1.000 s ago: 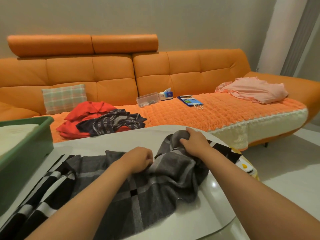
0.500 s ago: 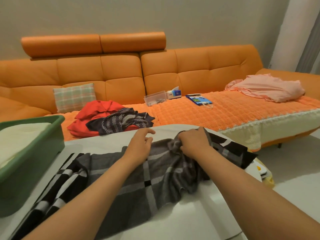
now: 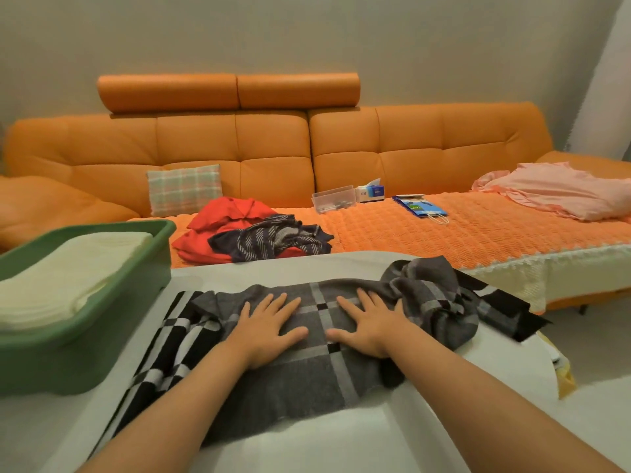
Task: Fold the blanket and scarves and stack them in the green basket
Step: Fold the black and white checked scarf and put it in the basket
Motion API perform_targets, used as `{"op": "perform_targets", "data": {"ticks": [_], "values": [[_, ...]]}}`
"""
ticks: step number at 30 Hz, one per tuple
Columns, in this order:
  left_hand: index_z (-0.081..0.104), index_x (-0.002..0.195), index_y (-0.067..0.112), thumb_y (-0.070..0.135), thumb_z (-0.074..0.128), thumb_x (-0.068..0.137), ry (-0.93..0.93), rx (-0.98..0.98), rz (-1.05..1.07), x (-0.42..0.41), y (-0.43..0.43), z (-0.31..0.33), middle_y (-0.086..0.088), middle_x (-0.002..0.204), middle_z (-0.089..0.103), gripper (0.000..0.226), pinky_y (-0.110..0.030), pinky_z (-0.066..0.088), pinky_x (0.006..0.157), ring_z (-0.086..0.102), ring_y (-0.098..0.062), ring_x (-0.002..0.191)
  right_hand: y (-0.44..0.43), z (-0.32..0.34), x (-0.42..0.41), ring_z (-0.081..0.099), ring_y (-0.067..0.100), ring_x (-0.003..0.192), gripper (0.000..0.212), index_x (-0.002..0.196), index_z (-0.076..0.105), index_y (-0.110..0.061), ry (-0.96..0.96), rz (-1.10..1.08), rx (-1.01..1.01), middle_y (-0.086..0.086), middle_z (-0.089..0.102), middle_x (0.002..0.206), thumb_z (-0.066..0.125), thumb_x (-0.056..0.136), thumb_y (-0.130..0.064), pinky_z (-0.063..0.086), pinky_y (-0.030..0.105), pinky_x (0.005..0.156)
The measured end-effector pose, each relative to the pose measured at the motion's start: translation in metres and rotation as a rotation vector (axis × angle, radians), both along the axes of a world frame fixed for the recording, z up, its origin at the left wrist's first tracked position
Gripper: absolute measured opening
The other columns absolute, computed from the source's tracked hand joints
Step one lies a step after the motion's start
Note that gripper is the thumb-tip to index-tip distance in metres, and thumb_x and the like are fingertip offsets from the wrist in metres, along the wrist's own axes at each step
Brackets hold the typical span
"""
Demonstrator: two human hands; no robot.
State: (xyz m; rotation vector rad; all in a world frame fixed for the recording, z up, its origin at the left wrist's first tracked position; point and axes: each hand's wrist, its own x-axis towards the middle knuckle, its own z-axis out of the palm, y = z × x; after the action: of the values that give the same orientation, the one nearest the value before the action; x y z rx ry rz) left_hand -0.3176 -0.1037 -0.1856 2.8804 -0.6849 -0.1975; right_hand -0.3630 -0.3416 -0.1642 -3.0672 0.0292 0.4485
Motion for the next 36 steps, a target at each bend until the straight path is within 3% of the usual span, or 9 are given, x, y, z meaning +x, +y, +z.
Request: {"op": "perform_targets", "data": {"ticks": [6,9,12,18,21,26,30,33,36], "values": [[0.035,0.149,0.028,0.040,0.040,0.102,-0.196,-0.115,0.027,-0.010,0.026,0.017,0.003,0.155,0.035,0.049,-0.039,0.024,0.116,0.029,-0.018,0.143,0.029,0.011,0.006,-0.008,0.032,0.153,0.073,0.159,0.002,-0.033,-0.058,0.060,-0.160,0.013,-0.005,0.166,0.017,0.096,-0.066,-0.005,0.065,0.117],[0.047,0.138,0.022,0.014,0.045,0.096,-0.312,-0.159,0.076,-0.020,0.046,0.033,-0.001,0.135,0.049,0.042,-0.039,0.036,0.102,0.043,-0.024,0.125,0.065,0.028,0.001,0.022,0.031,0.147,0.053,0.152,0.033,-0.026,-0.274,0.187,-0.013,0.011,0.028,0.159,0.029,0.101,-0.039,0.018,0.054,0.118],[0.056,0.115,0.018,-0.004,0.045,0.083,-0.337,-0.216,0.124,-0.029,0.072,0.041,-0.003,0.114,0.051,0.040,-0.039,0.042,0.090,0.048,-0.026,0.111,0.107,0.040,-0.009,0.053,0.025,0.120,0.037,0.133,0.058,-0.025,-0.365,0.238,0.195,0.003,0.058,0.134,0.040,0.101,-0.034,0.044,0.042,0.099],[0.057,0.081,0.034,0.037,0.063,0.088,0.001,-0.132,0.046,-0.077,0.125,0.055,0.014,0.087,0.056,0.010,-0.032,0.049,0.077,0.058,-0.012,0.085,0.173,0.035,-0.022,0.066,0.026,0.083,0.032,0.097,0.075,-0.018,-0.194,0.179,0.346,0.004,0.072,0.091,0.052,0.097,-0.040,0.058,0.043,0.078],[0.062,0.084,0.033,0.066,0.070,0.069,0.061,-0.056,0.061,-0.102,0.136,0.065,0.015,0.085,0.056,0.037,-0.026,0.043,0.064,0.053,-0.003,0.078,0.197,0.030,-0.026,0.062,0.023,0.072,0.044,0.083,0.069,-0.012,-0.143,0.126,0.305,0.003,0.067,0.077,0.055,0.093,-0.052,0.053,0.036,0.068],[0.062,0.095,0.036,0.055,0.073,0.070,0.023,0.148,0.045,-0.124,0.153,0.069,0.012,0.098,0.050,0.033,-0.029,0.043,0.069,0.052,-0.012,0.091,0.223,0.023,-0.031,0.067,0.022,0.083,0.031,0.091,0.072,-0.014,-0.068,0.041,0.401,0.004,0.071,0.088,0.068,0.088,-0.045,0.059,0.042,0.079],[0.076,0.091,0.030,0.034,0.070,0.082,-0.020,-0.083,0.124,-0.124,0.167,0.067,0.011,0.093,0.069,0.012,-0.030,0.053,0.077,0.062,-0.010,0.084,0.237,0.027,-0.034,0.063,0.029,0.070,0.025,0.079,0.061,-0.004,-0.087,-0.005,0.600,0.014,0.063,0.075,0.058,0.095,-0.023,0.056,0.047,0.073],[0.078,0.084,0.025,0.033,0.067,0.088,-0.035,-0.325,0.230,-0.119,0.174,0.065,0.007,0.074,0.071,0.014,-0.025,0.050,0.067,0.061,-0.007,0.069,0.243,0.041,-0.039,0.069,0.030,0.066,0.020,0.101,0.055,-0.006,-0.040,-0.215,0.937,0.016,0.067,0.084,0.040,0.101,-0.020,0.054,0.037,0.054],[0.068,0.075,0.012,0.027,0.064,0.091,-0.078,-0.588,0.311,-0.115,0.169,0.069,0.001,0.063,0.063,0.022,-0.029,0.042,0.064,0.052,-0.008,0.060,0.239,0.057,-0.044,0.072,0.031,0.070,0.035,0.124,0.054,-0.004,0.128,-0.415,1.317,0.018,0.072,0.098,0.037,0.104,-0.027,0.059,0.036,0.058]]}}
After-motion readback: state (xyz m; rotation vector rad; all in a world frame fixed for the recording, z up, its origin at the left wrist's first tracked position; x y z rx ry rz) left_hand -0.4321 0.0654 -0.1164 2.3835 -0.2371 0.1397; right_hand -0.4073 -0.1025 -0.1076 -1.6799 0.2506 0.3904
